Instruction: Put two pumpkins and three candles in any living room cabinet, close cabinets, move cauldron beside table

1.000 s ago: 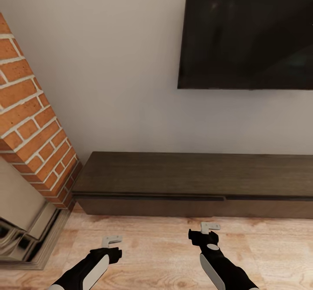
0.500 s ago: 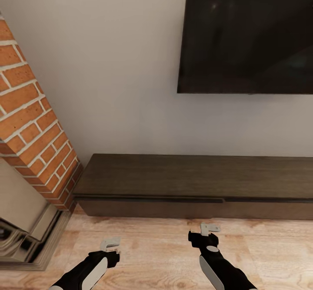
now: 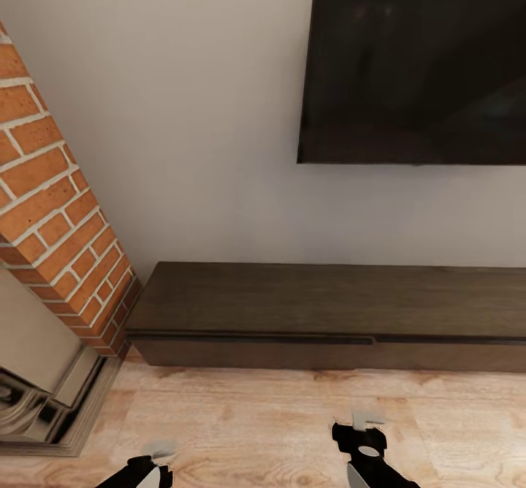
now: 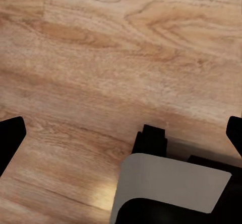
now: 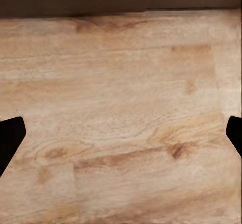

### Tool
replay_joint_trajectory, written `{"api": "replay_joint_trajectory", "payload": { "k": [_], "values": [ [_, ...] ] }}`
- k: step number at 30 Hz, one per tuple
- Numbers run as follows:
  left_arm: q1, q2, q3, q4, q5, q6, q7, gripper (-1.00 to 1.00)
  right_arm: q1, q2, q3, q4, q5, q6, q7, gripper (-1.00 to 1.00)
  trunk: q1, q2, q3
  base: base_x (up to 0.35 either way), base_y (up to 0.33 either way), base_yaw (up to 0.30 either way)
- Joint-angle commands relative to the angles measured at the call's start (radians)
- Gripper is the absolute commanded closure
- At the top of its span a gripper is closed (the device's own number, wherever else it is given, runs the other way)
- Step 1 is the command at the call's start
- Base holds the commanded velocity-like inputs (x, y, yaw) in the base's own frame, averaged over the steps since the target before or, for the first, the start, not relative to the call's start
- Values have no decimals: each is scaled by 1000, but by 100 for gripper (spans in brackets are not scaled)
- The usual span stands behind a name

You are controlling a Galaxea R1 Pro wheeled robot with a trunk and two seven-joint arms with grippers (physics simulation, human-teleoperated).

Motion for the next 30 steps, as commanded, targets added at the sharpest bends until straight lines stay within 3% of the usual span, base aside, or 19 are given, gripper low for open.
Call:
{"api": "replay_joint_trajectory", "payload": {
  "k": [1,5,7,12,21,30],
  "values": [
    [0,1,-9,14,8,-1,6,-100,-1,-1,9,23,-10,-4,-6,-100,-4,7,2,0,0,0],
    [1,1,-9,62,9,-9,-26,-100,-1,2,8,71,-11,-8,-7,-100,-19,35,15,0,0,0],
    [2,1,-9,107,10,-18,-75,-100,-1,7,7,100,-12,-9,-8,-100,-27,49,21,0,0,0],
    [6,-3,-9,211,10,-98,-162,-100,-1,31,3,211,-12,-45,-7,-100,-46,84,37,0,0,0],
    [69,-9,-9,245,9,-146,-180,-100,-1,58,0,368,-23,-99,-8,-100,-81,147,65,0,0,0],
    [145,-9,-11,246,7,-210,-180,-100,24,60,-2,451,-103,-106,-5,-100,-115,210,93,0,0,0]
  ]
}}
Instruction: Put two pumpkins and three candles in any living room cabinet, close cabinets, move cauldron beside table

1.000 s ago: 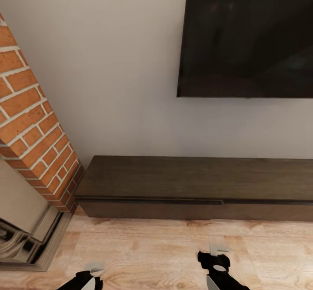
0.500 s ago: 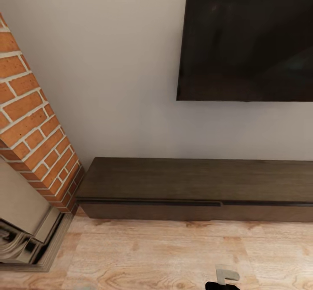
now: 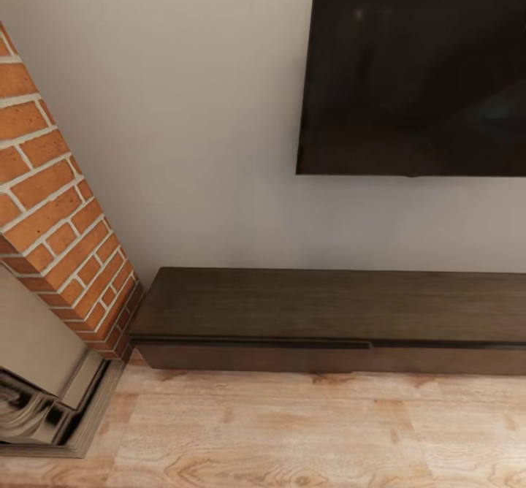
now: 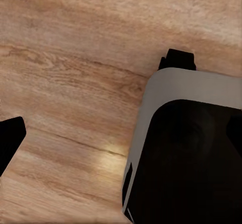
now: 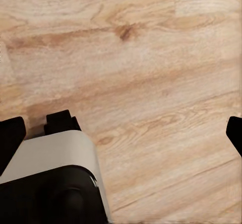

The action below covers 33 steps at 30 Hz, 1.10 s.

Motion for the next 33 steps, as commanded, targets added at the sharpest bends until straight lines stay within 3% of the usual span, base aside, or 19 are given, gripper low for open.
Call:
{"api": "replay_joint_trajectory", "payload": {
  "k": [1,6,10,24,33],
  "values": [
    [11,0,-9,-3,6,-5,6,-100,6,0,9,5,-16,-9,5,-100,-4,7,3,0,0,0],
    [44,0,-9,-3,6,-41,6,-100,24,0,9,9,-25,-10,54,-100,-23,42,18,0,0,0],
    [67,0,-10,-3,4,-47,6,-100,51,0,9,10,-27,-8,105,-100,-23,42,18,0,0,0],
    [92,11,-14,10,-2,-47,10,-100,63,-5,9,9,-42,-9,118,-100,-23,42,18,0,0,0],
    [96,3,-16,11,2,-47,7,-100,63,-2,10,0,-44,-11,119,-100,-23,42,18,0,0,0]
  ]
}}
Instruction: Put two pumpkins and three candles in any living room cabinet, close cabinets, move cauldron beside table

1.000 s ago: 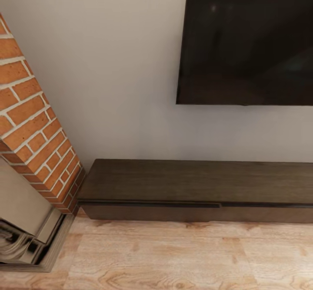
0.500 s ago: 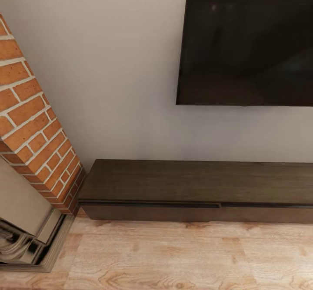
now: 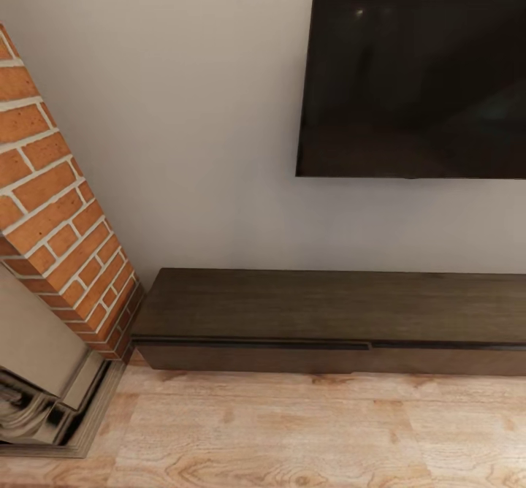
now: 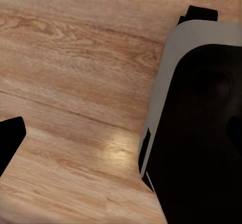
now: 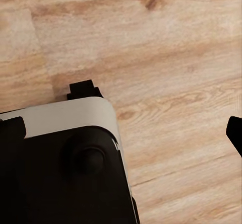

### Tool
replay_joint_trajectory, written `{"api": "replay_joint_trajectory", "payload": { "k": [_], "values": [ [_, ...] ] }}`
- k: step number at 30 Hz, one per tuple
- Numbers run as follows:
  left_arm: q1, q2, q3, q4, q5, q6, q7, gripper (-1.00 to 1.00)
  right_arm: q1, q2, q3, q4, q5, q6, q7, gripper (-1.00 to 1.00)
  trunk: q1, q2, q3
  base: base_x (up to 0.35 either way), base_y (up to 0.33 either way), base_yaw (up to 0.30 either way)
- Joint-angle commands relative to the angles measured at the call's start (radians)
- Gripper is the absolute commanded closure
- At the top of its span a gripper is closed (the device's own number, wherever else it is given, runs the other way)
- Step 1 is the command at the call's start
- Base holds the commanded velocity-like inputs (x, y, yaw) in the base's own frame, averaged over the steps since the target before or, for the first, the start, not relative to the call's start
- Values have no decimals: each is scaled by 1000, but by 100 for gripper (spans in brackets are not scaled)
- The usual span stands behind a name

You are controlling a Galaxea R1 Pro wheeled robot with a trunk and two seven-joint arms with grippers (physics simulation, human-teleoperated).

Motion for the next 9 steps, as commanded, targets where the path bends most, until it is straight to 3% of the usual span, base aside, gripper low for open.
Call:
{"api": "replay_joint_trajectory", "payload": {
  "k": [1,9],
  "values": [
    [0,2,-8,-2,7,3,4,-100,-1,-1,9,5,-11,-6,0,-100,0,0,-1,0,0,0],
    [0,0,-8,-2,8,3,4,-100,-1,1,9,1,-11,-6,0,-100,0,0,-1,0,0,0]
  ]
}}
